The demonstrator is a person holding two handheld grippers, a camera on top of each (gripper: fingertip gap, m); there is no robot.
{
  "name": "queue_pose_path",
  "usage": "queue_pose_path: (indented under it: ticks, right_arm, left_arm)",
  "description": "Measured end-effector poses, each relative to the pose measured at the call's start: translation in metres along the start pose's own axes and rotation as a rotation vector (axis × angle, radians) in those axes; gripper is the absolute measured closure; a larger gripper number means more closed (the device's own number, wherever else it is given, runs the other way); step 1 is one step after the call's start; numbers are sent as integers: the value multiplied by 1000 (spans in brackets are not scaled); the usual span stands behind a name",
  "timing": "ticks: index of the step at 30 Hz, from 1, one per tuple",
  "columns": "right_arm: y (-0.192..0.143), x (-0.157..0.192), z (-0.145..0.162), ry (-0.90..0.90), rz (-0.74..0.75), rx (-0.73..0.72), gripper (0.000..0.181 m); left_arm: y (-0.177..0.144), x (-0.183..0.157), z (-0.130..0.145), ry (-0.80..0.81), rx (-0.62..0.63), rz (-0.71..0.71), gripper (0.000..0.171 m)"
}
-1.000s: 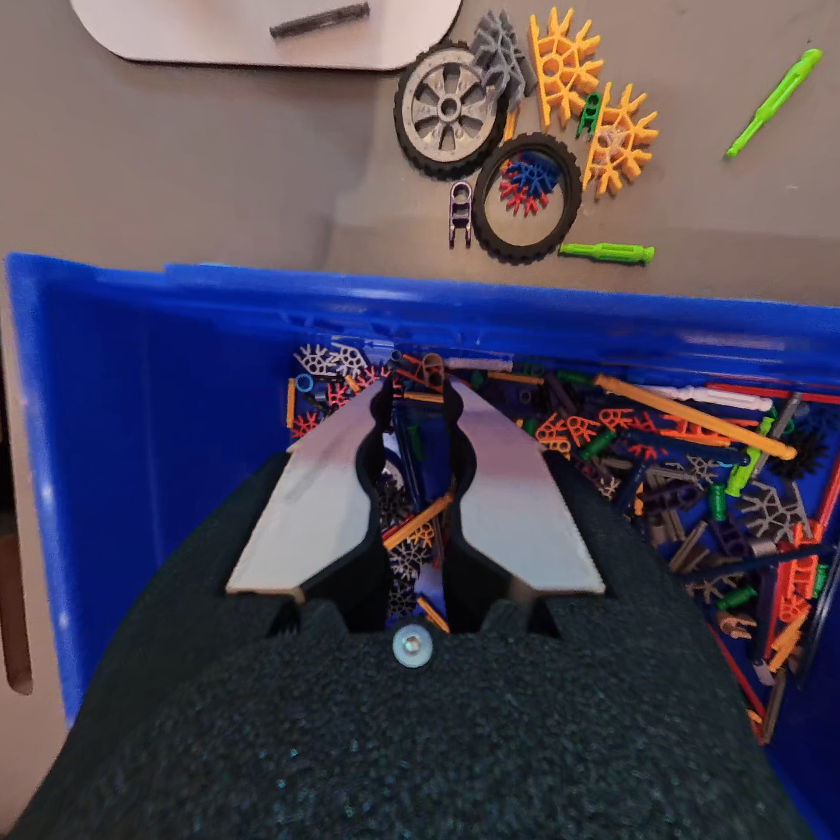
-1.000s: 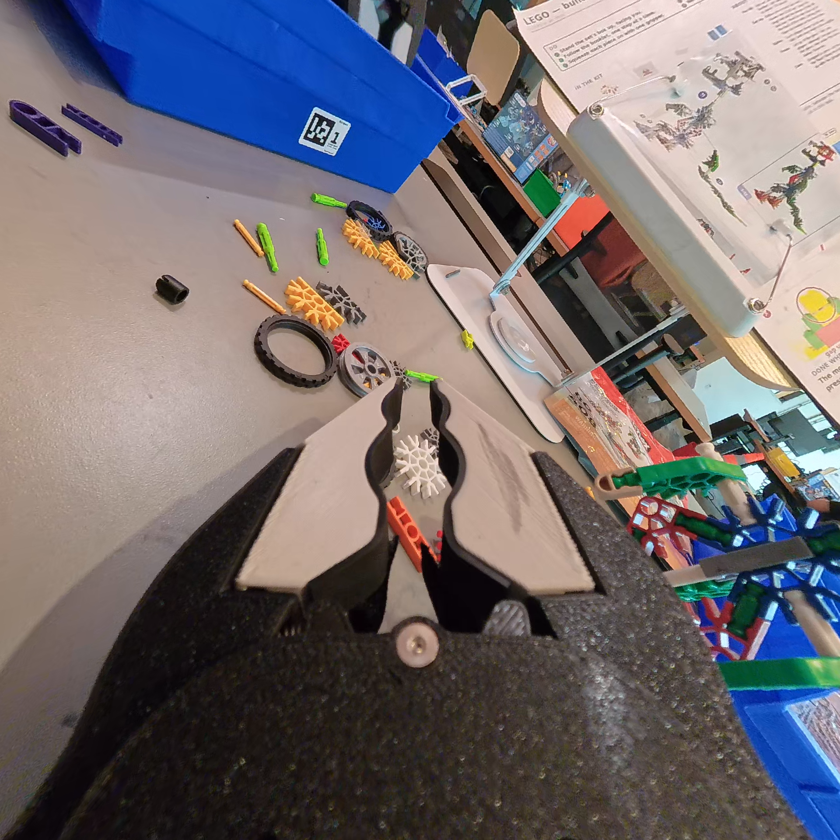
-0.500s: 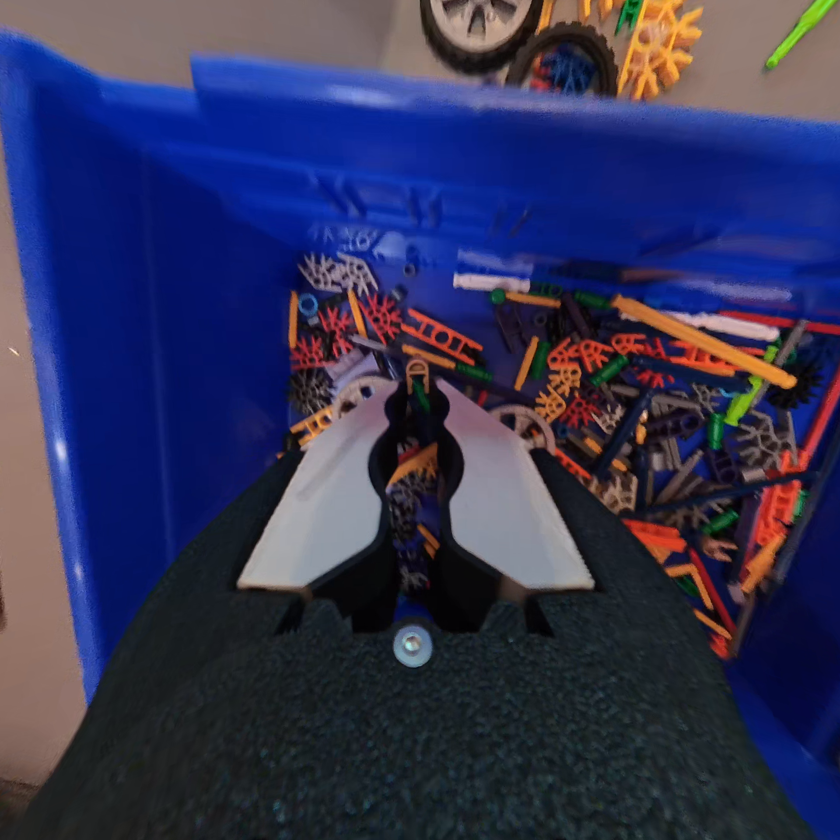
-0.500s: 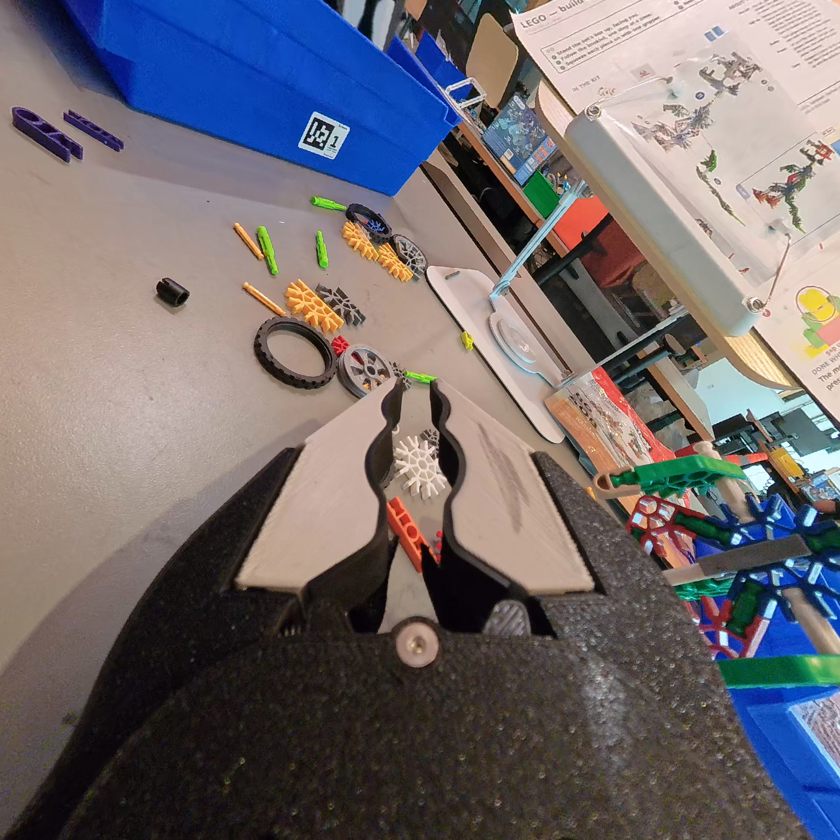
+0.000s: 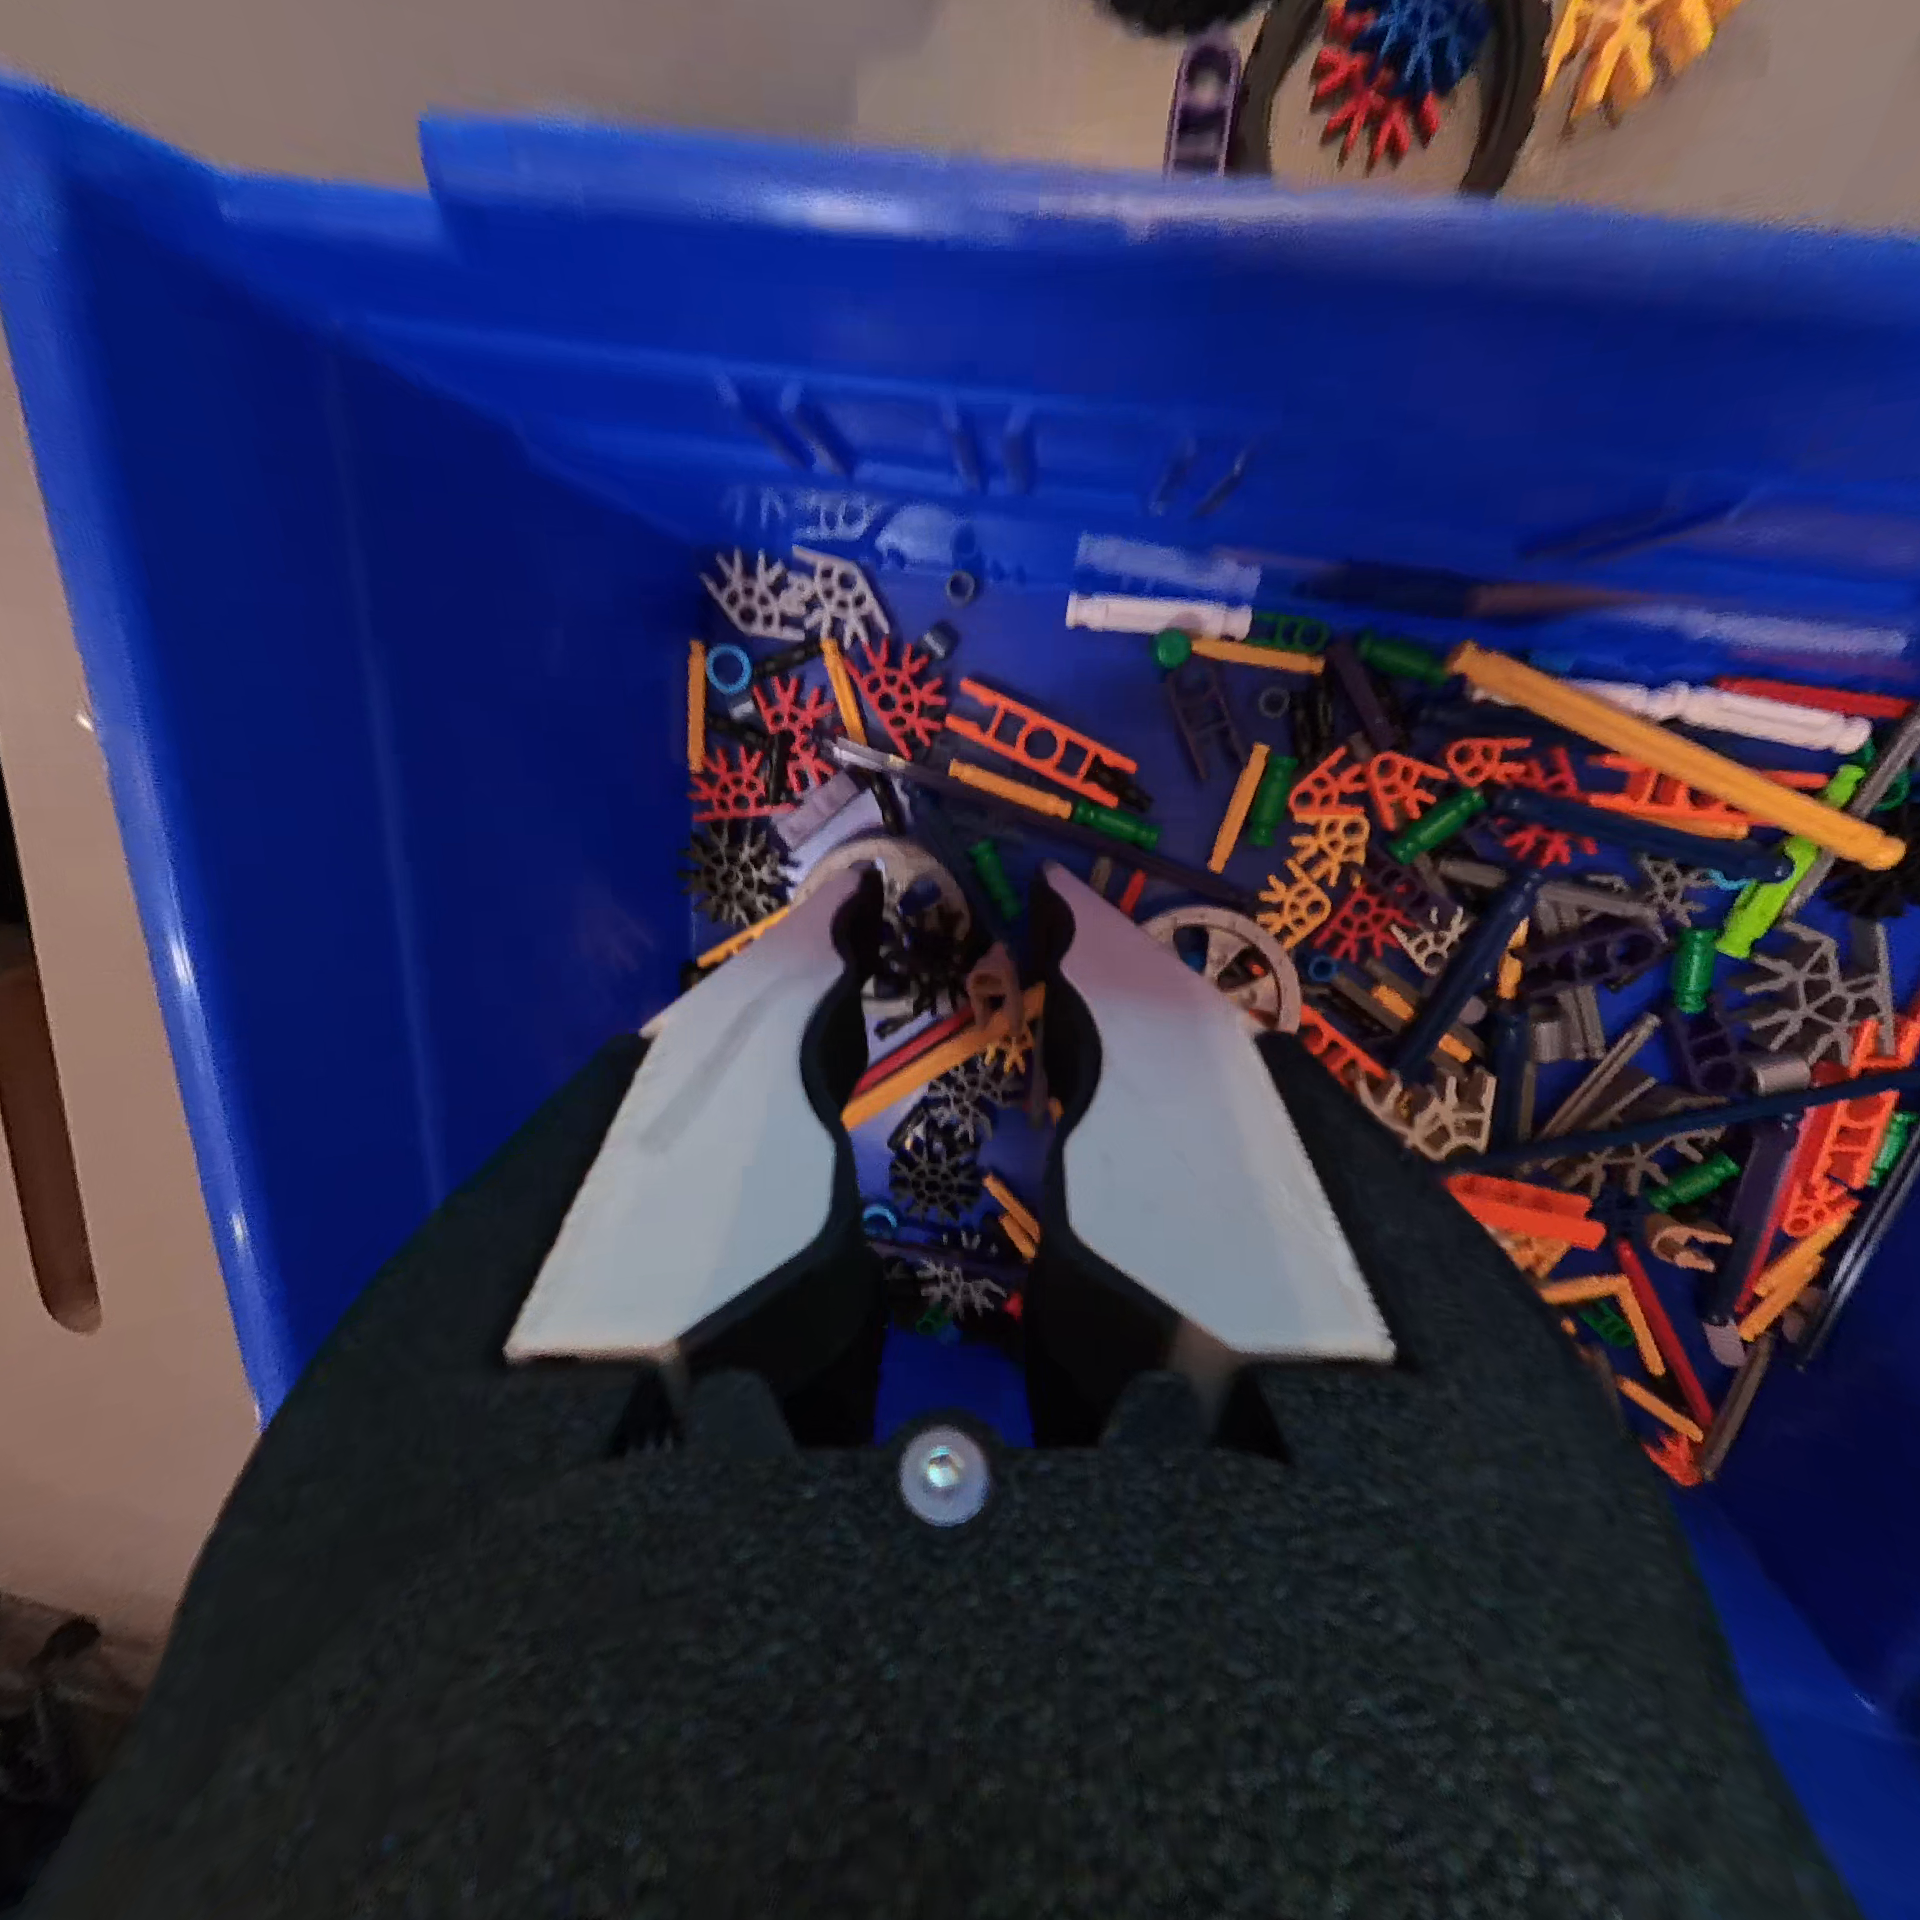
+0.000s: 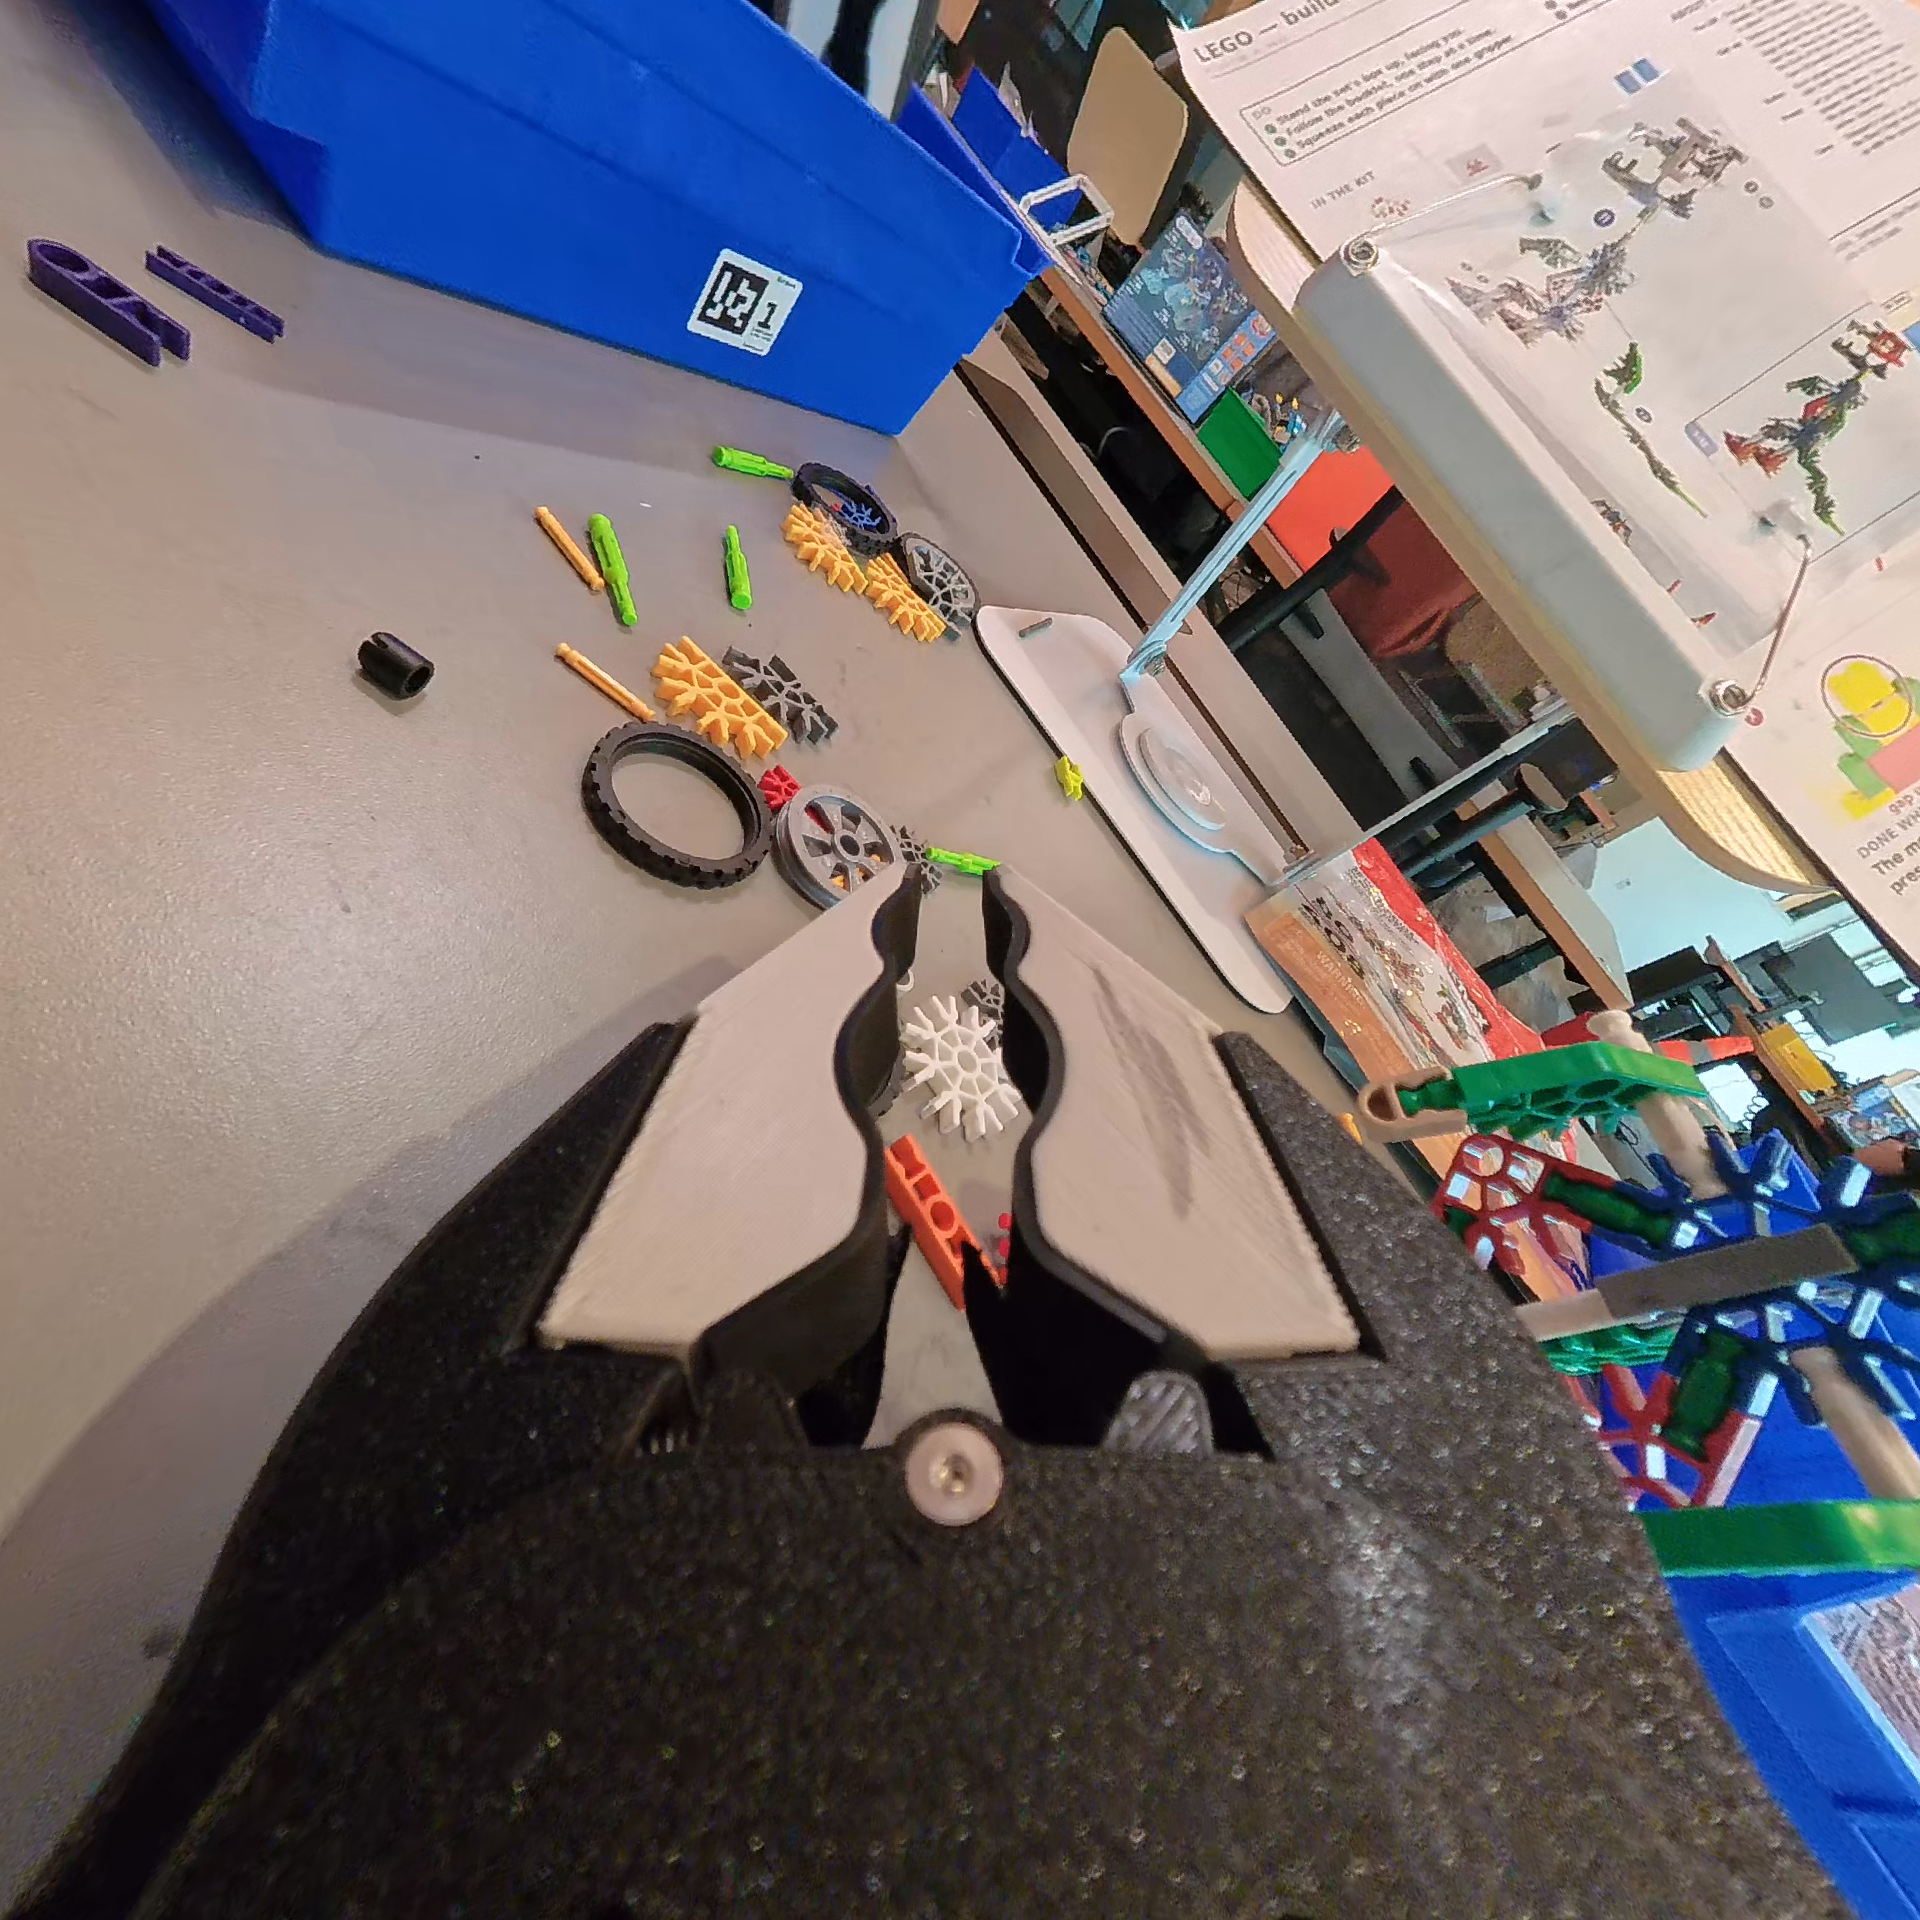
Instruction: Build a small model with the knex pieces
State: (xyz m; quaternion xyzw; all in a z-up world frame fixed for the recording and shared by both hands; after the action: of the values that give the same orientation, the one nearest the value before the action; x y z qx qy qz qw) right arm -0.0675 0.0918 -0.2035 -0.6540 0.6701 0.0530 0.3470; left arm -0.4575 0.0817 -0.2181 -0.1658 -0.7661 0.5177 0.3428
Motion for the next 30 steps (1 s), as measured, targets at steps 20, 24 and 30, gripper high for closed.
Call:
queue_pose_path:
  ticks: [20,24,30]
  right_arm:
    - [-1,0,0,1,0,-3,172]
    - [0,0,0,-1,0,-2,172]
    - [0,0,0,-1,0,0,172]
  left_arm:
    - [5,7,11,1,72,-29,171]
    - [-2,15,31,14,158,-57,171]
    - [-16,13,25,-3,90,-54,151]
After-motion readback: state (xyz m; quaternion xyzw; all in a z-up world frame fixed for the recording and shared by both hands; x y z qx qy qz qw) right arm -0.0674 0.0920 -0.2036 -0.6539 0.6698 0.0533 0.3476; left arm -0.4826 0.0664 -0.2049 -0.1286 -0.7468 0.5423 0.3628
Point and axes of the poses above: each gripper's, where its closed fingertips meet, y out along the fingers, z out of its underside, x = y × z across the jaws, the point moved 3 cm from there along -y, back along the fingers, and after that the axes turned 15 degrees about -z, right-handed, at the moved point
